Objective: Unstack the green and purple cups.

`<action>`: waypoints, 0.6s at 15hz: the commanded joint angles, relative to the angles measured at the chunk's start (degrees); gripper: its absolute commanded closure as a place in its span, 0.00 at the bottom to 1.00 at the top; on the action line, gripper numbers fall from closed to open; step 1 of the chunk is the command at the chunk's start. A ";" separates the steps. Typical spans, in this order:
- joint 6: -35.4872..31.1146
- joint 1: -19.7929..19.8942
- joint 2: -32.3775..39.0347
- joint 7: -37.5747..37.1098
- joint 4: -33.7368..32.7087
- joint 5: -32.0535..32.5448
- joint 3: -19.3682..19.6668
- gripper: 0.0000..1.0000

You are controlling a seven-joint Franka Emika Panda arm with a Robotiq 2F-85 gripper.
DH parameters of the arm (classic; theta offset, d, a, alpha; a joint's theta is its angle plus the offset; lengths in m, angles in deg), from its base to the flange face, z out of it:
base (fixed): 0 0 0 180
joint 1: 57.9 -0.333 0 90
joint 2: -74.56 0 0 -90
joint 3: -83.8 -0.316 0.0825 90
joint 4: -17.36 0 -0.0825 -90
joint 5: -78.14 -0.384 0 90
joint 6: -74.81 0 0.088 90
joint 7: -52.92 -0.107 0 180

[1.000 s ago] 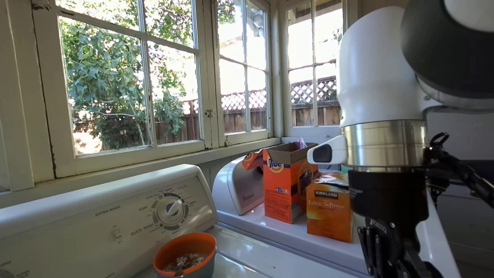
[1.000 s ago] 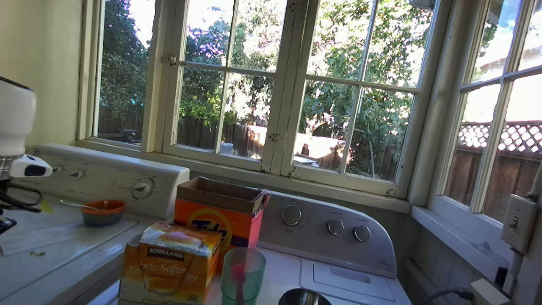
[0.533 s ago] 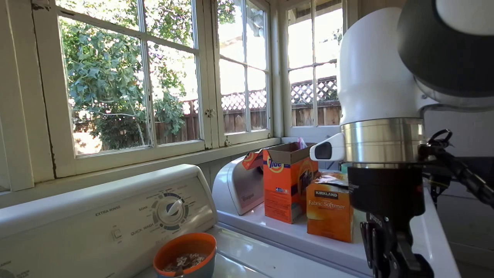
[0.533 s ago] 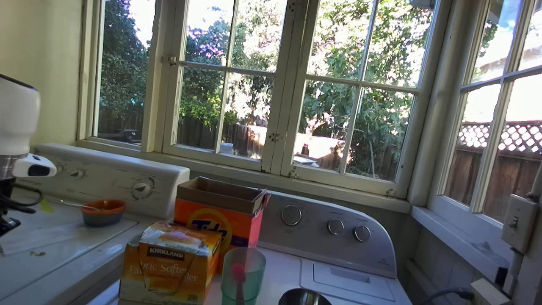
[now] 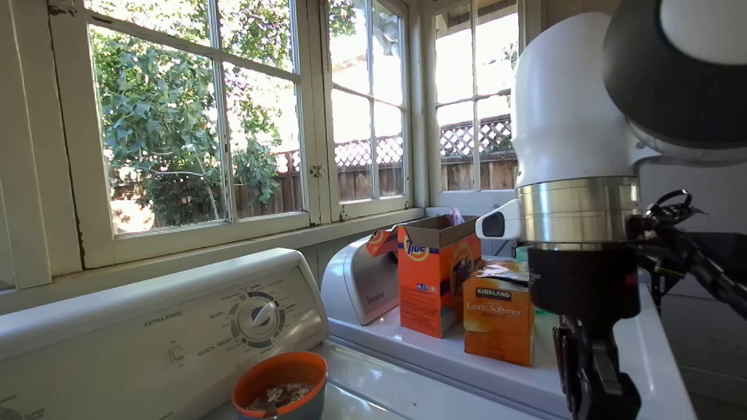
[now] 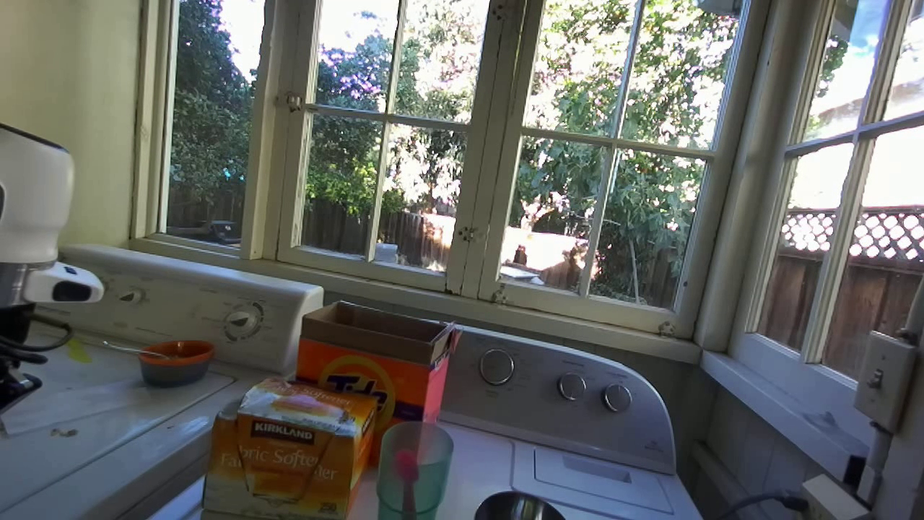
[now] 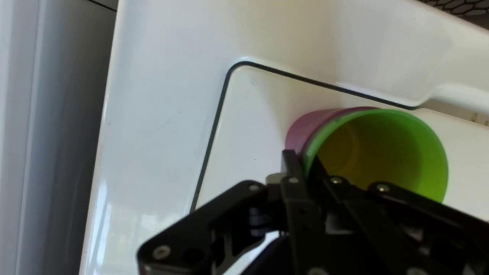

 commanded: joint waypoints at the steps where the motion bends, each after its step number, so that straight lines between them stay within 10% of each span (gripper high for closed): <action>1: 2.19 0.48 -1.58 -4.42 0.85 2.98 -0.07 0.98; 9: 4.64 1.06 -2.27 -10.48 0.61 6.52 0.27 0.97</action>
